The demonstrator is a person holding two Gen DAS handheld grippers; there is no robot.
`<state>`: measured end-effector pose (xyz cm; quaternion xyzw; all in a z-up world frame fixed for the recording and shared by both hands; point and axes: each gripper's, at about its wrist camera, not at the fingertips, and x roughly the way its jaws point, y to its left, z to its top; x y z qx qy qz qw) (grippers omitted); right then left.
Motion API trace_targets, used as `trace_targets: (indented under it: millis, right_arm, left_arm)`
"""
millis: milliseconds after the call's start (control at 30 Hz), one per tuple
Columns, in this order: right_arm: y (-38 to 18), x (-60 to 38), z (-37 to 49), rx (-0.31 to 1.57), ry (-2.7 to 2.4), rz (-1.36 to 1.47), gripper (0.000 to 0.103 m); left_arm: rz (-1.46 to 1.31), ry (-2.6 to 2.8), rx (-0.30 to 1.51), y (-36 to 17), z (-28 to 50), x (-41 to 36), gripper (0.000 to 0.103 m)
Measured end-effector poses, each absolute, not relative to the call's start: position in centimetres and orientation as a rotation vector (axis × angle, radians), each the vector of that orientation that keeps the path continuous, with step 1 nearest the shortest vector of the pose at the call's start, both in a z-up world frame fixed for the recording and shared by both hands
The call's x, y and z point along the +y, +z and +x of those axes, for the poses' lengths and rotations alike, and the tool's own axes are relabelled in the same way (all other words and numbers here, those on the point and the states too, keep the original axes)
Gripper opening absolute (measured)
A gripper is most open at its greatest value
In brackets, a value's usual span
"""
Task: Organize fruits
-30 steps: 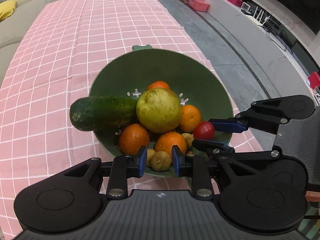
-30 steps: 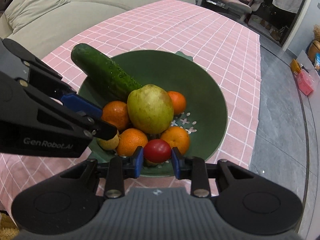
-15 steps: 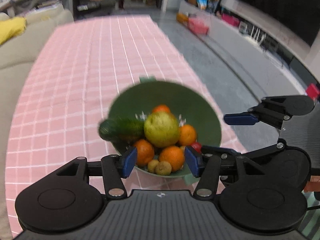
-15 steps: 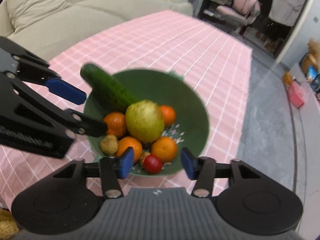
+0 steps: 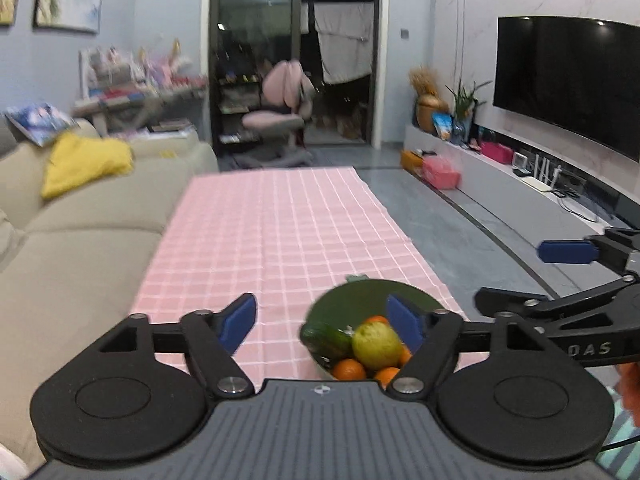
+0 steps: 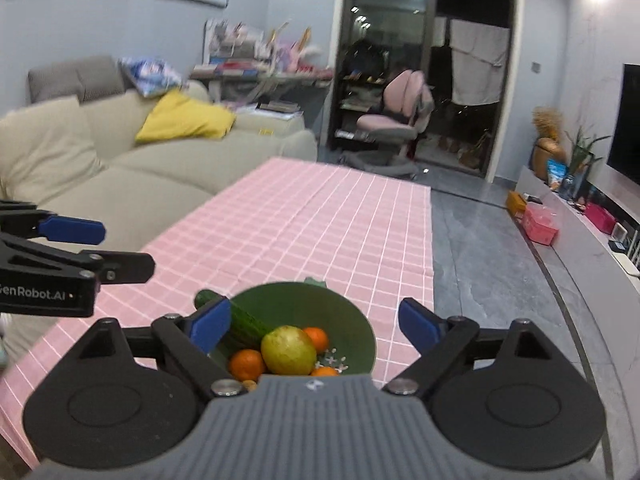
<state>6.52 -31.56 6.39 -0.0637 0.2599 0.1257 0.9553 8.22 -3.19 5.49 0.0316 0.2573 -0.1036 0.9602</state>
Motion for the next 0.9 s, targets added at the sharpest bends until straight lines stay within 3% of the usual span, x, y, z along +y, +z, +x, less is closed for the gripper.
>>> trace_targets:
  millis: [100,167,367,900]
  right_arm:
    - [6.4,-31.4,4.9,0.502,0.241,-0.102,0.088]
    - [6.1,-31.3,3.8,0.488,0.228,-0.08,0.096]
    - [4.1,-30.8,0.9,0.472,0.172,-0.017,0.096]
    - [-1.3,-28.8,1.4,0.581,0.147,-0.127,0.097]
  left_arm:
    - [0.094,-0.164,0.487,5.7,6.8,-3.3,0.094]
    - [0.088,-0.138,0.474,5.8,6.1,-3.4,0.094]
    - [0.105,-0.072,0.454,4.2,4.6,-3.5,0.1]
    - [0.023,-0.037,0.728,-1.5,6.4,-2.3,0.1]
